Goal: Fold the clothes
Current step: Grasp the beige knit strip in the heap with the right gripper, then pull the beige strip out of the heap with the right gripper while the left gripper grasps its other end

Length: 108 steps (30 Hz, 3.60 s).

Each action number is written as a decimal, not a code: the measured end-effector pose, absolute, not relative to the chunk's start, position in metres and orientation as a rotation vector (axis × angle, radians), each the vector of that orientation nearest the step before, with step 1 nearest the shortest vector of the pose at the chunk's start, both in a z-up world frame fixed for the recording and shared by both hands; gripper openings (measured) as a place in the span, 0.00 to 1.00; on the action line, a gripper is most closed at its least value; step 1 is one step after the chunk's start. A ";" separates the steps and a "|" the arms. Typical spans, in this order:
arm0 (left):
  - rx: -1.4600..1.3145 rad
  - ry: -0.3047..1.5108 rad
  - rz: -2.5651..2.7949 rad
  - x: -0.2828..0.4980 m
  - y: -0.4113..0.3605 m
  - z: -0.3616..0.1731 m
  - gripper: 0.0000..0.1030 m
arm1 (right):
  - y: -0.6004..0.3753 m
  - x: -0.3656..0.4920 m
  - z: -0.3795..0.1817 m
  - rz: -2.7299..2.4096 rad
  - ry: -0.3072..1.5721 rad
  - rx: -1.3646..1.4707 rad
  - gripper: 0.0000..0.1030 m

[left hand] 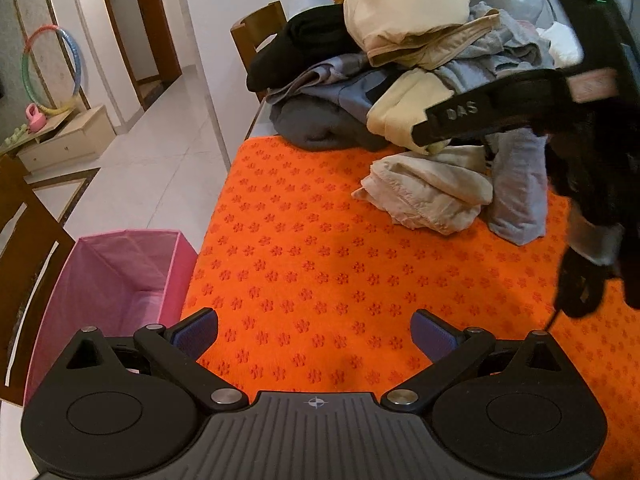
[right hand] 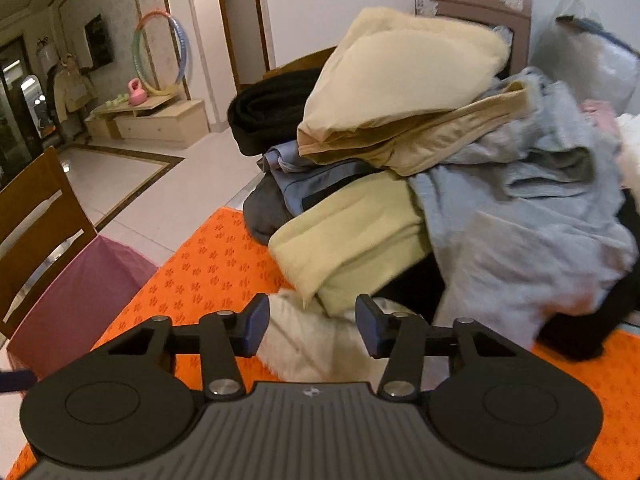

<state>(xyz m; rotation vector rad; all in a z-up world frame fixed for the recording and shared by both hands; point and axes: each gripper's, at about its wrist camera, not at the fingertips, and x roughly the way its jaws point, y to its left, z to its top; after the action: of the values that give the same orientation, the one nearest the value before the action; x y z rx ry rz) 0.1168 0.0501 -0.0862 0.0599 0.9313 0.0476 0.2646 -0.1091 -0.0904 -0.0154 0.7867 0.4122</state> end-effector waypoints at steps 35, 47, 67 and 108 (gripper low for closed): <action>0.033 0.885 -0.176 0.074 0.030 -0.072 0.76 | -0.234 0.072 -0.056 0.516 0.949 0.167 0.02; 0.079 0.979 -0.398 0.060 -0.036 -0.108 0.73 | -0.327 0.019 -0.052 0.223 0.933 0.192 0.03; 0.066 0.885 0.125 0.075 0.006 -0.084 0.14 | -0.453 0.029 -0.040 0.006 0.871 0.128 0.03; -0.045 0.807 0.458 0.057 0.071 -0.070 0.17 | -0.526 -0.011 -0.057 -0.250 0.973 -0.152 0.40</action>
<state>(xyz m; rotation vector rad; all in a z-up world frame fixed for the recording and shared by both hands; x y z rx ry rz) 0.0568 0.0712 -0.0705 -0.0450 0.8065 0.4575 -0.0109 -0.5257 -0.0574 -0.1517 0.9726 -0.2498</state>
